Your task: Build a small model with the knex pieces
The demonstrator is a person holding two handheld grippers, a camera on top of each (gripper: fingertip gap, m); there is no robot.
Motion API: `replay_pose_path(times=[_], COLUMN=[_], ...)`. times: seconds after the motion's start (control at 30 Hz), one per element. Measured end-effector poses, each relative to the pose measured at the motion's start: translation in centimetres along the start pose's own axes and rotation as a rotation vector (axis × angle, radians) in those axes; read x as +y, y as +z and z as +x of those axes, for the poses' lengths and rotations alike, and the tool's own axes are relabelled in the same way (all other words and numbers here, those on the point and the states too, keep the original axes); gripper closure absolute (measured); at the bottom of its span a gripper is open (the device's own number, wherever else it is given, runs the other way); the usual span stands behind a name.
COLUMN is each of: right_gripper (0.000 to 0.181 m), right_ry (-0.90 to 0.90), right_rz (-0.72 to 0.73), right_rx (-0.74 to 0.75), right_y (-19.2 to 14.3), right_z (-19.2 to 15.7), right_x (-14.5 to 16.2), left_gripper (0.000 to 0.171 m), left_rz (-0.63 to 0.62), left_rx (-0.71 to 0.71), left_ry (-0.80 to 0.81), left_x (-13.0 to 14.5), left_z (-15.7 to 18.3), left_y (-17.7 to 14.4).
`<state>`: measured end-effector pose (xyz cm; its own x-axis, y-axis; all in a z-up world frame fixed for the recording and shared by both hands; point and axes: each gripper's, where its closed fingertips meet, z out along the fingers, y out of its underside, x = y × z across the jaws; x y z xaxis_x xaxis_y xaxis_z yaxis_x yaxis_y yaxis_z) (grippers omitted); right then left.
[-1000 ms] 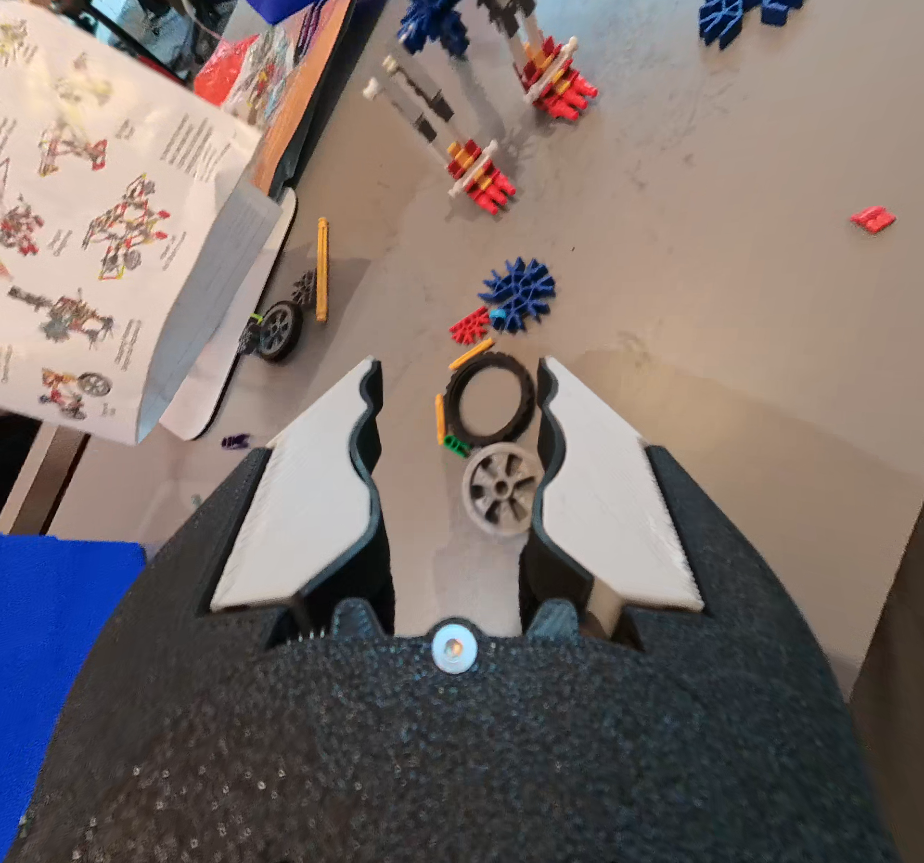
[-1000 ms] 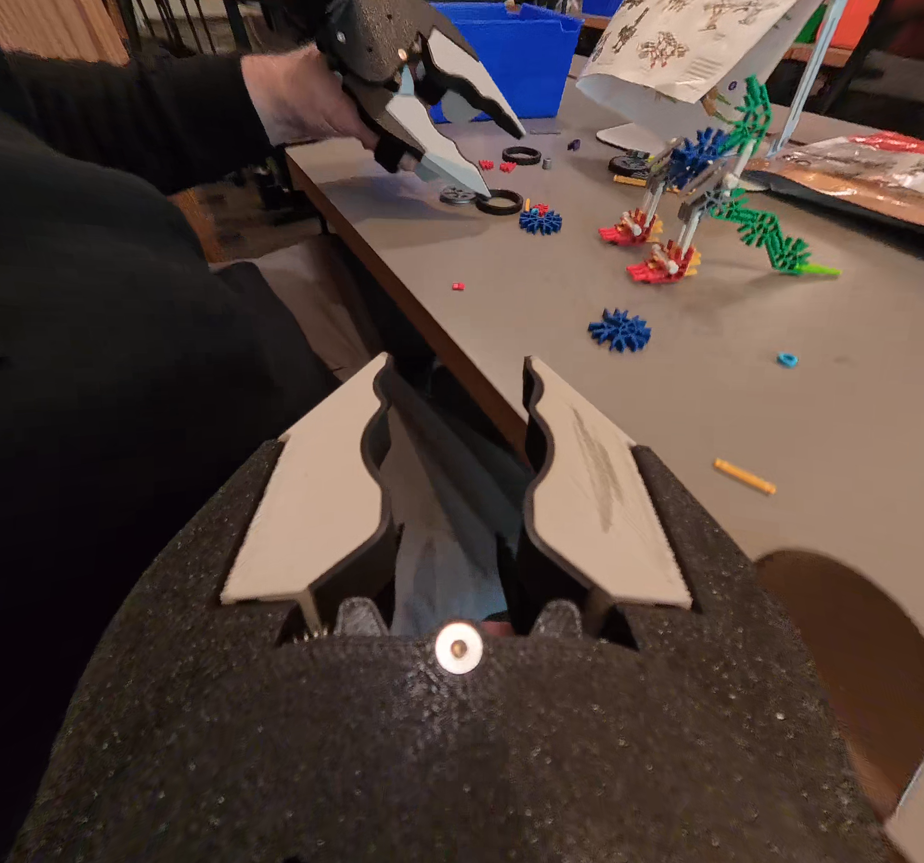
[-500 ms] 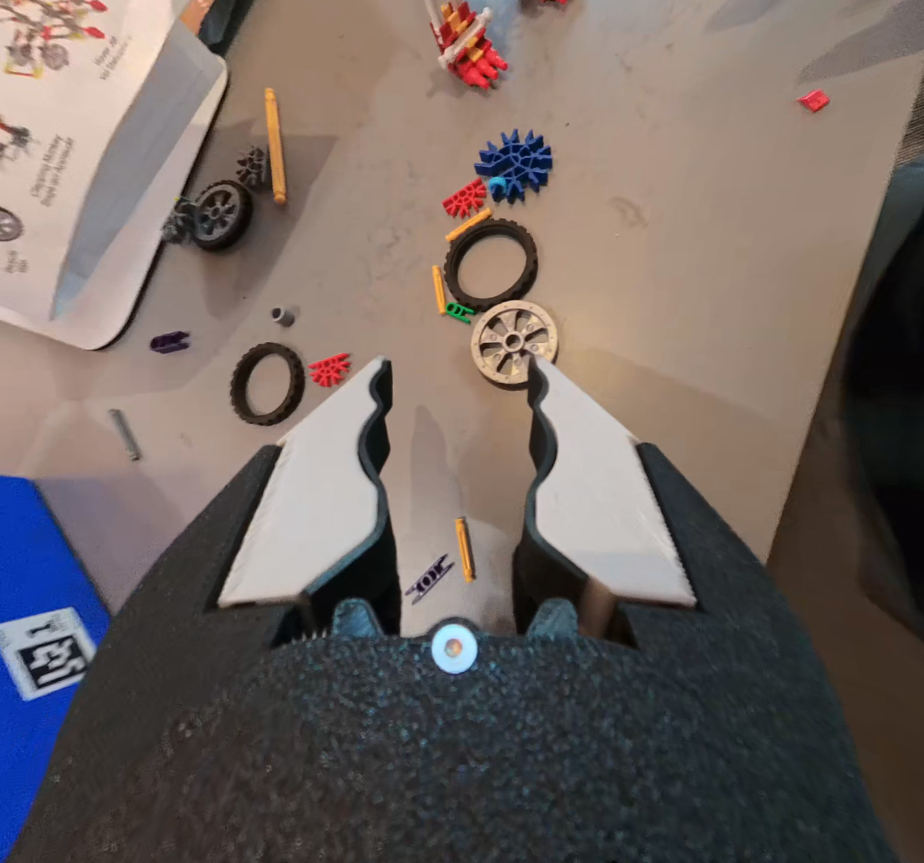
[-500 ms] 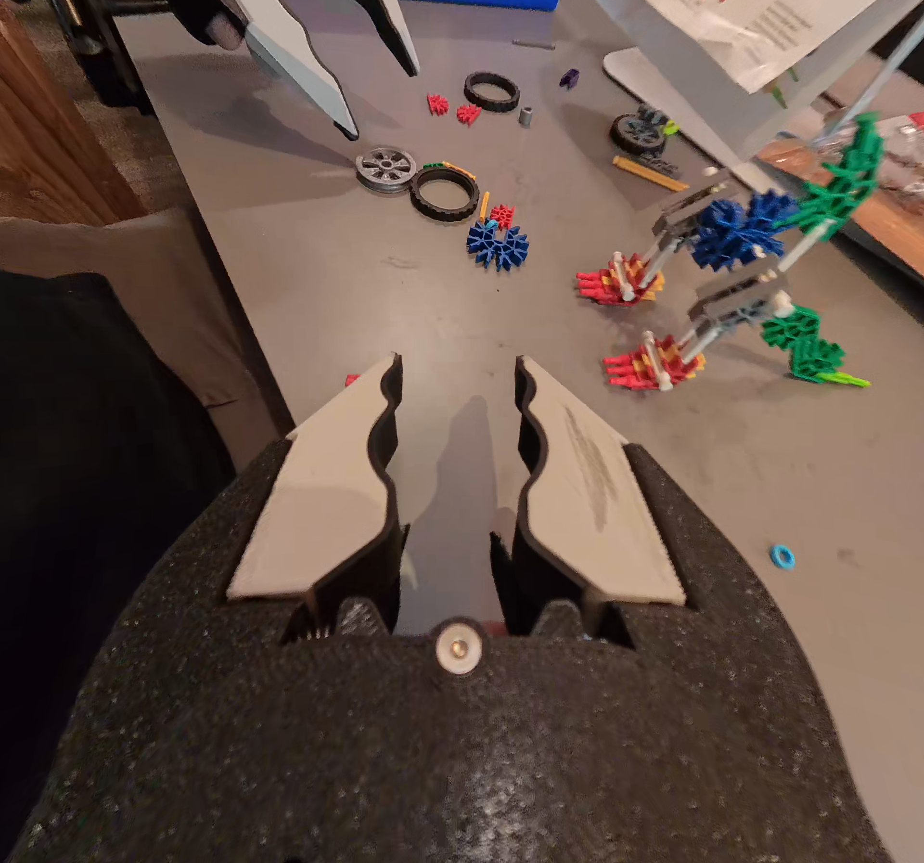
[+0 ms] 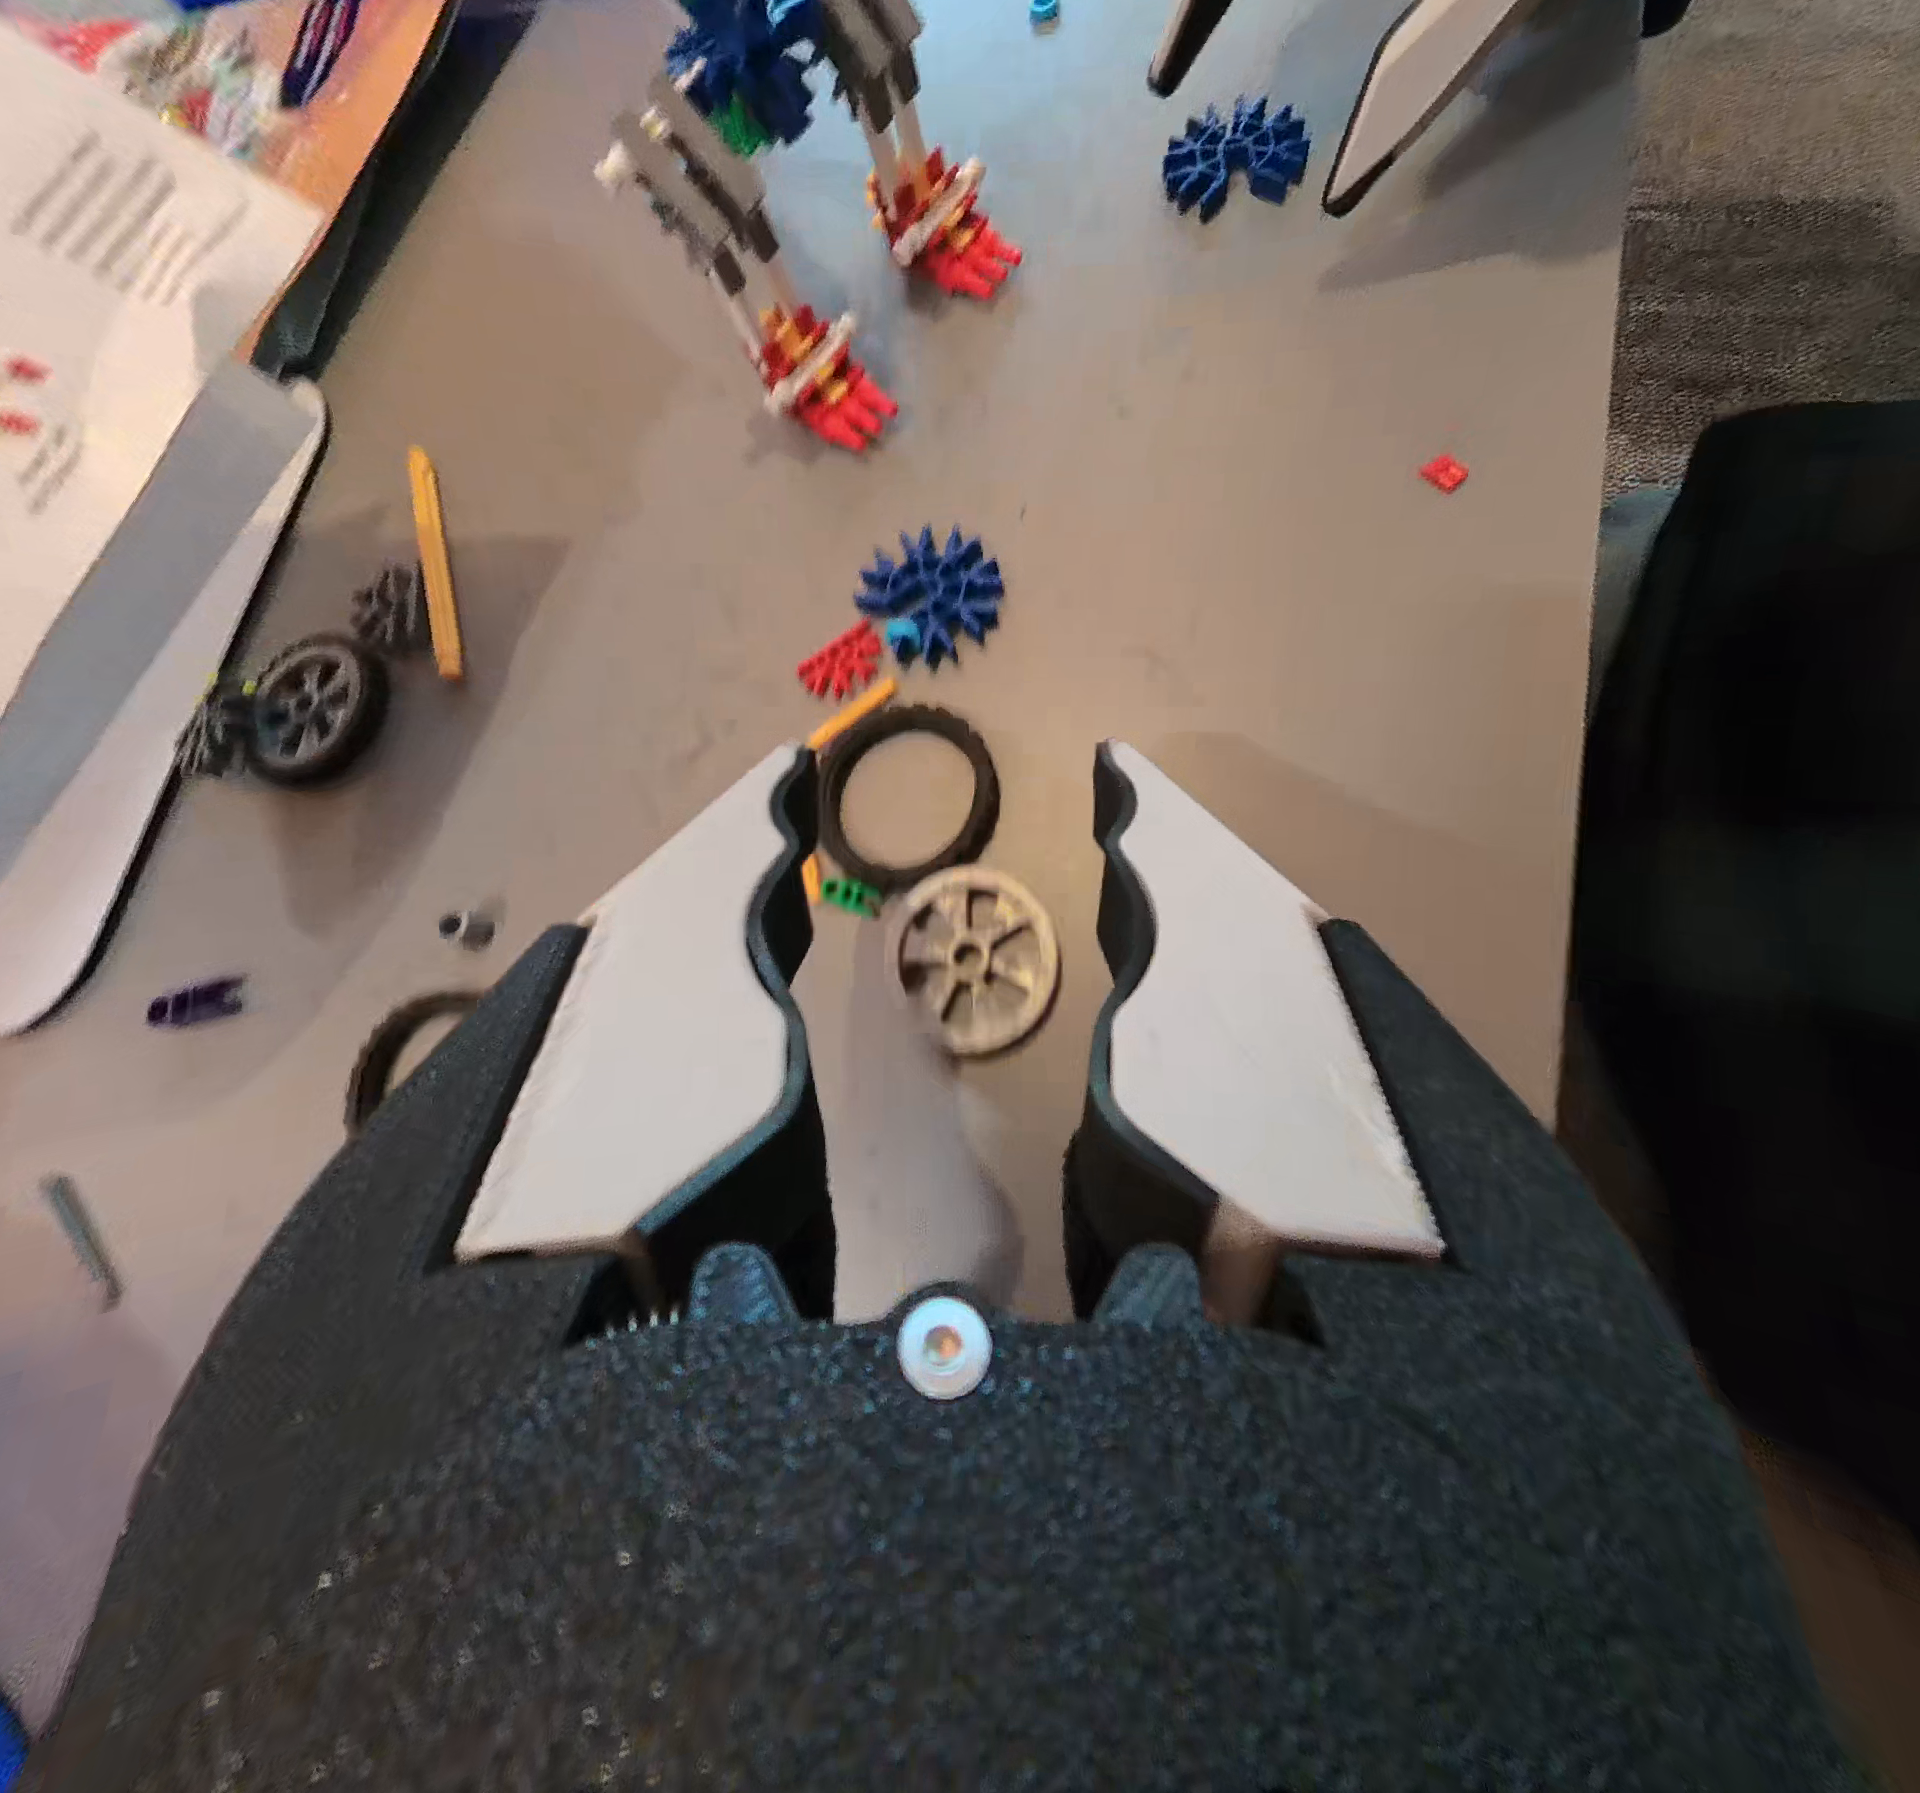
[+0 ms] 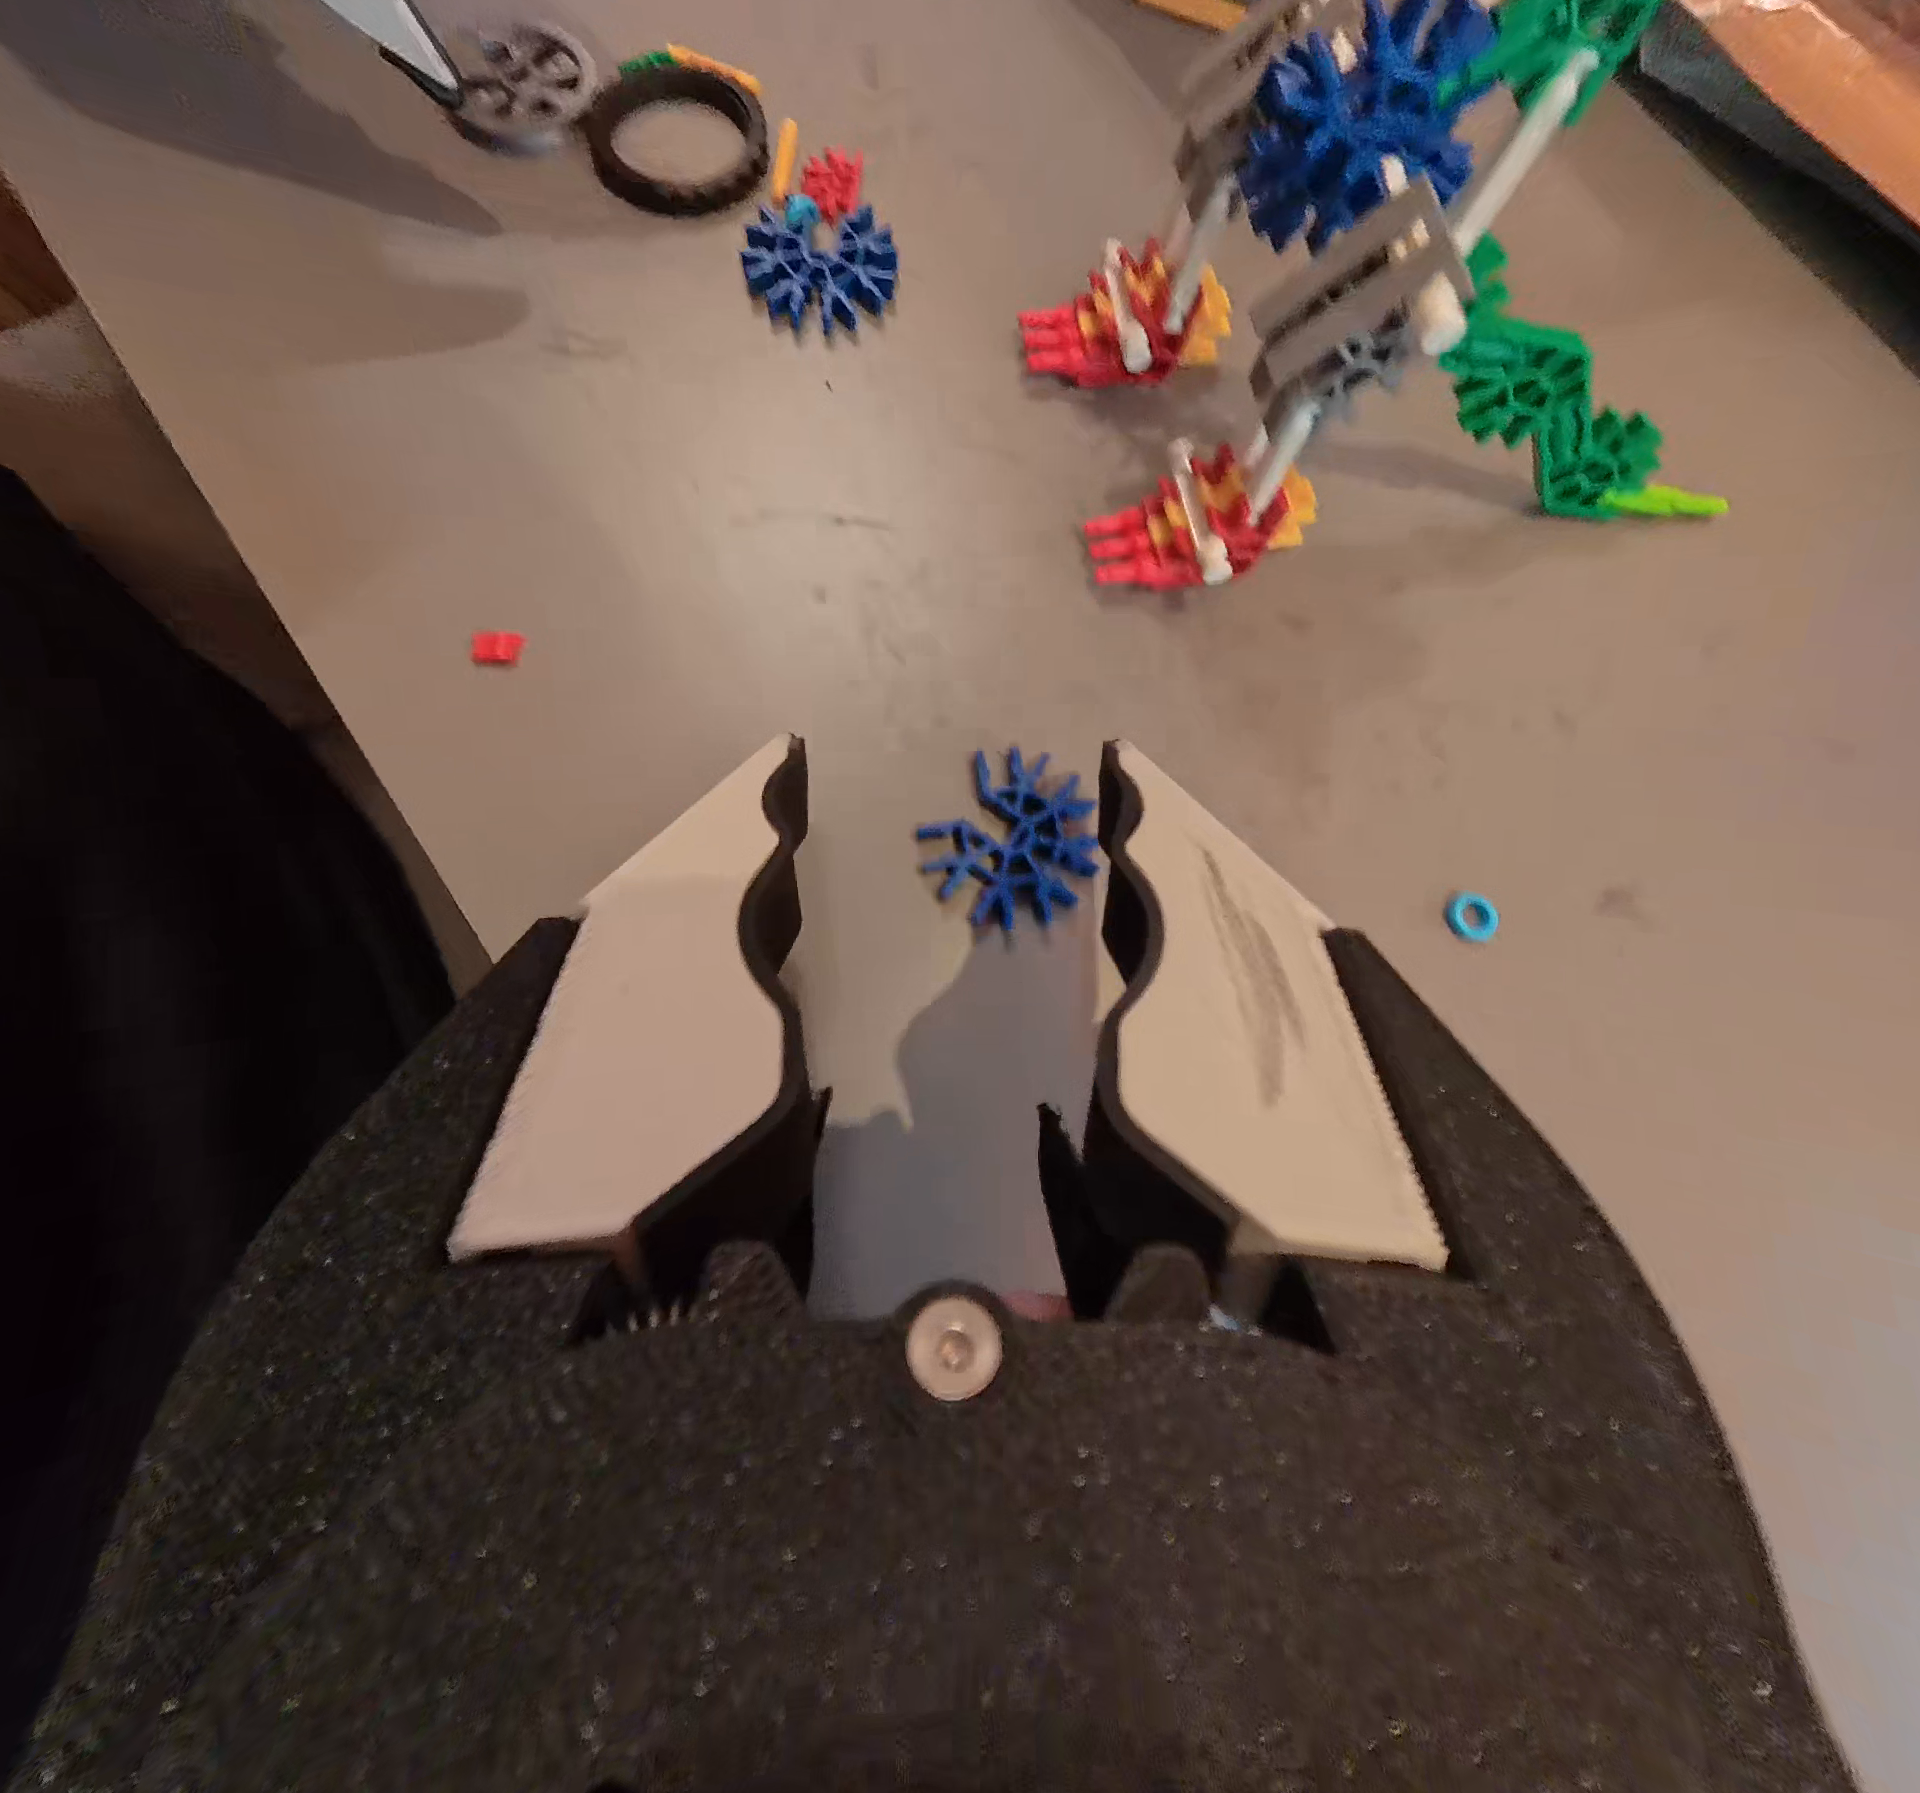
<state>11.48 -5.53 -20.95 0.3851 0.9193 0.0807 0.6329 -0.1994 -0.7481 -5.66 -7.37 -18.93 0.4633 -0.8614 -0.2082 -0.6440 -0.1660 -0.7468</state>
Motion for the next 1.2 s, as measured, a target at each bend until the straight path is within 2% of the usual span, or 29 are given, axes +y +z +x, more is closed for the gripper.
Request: replay_pose_path(times=[0.23,0.33,0.4,0.7,0.77,0.97,1.07,1.2], right_gripper=[0.126,0.126,0.127,0.133,0.133,0.133,0.132,0.131], right_ry=[-0.005,0.002,0.000,-0.034,-0.062,-0.173,-0.198,-0.160], right_rz=[-0.024,-0.027,-0.004,0.078,0.077,0.023,0.012,0.024], right_rx=[0.004,0.017,0.000,-0.098,-0.093,-0.074,-0.070,-0.095], right_y=[0.5,0.6,0.7,2.7,3.3,5.0,5.2,4.7], right_z=[-0.2,0.3,0.0,-2.5,-2.9,-3.3,-3.1,-2.7], right_x=[0.6,0.7,0.1,-3.6,-4.3,-4.9,-5.2,-5.3], left_gripper=[0.122,0.134,0.149,0.158,0.171,0.171,0.157,0.148], left_rz=[-0.093,-0.111,-0.106,-0.062,-0.031,0.003,0.007,-0.025], left_rx=[0.041,0.047,0.072,0.034,0.022,0.004,-0.063,-0.187], left_ry=[0.089,0.070,0.050,0.068,0.066,0.033,-0.007,-0.079], left_x=[-0.5,-0.7,-0.8,-1.1,-1.5,-1.1,-0.4,2.2], left_z=[0.0,-0.3,0.0,0.6,0.7,-0.1,-2.3,-5.9], left_y=[5.2,5.9,6.1,6.0,5.6,4.2,1.7,-3.0])
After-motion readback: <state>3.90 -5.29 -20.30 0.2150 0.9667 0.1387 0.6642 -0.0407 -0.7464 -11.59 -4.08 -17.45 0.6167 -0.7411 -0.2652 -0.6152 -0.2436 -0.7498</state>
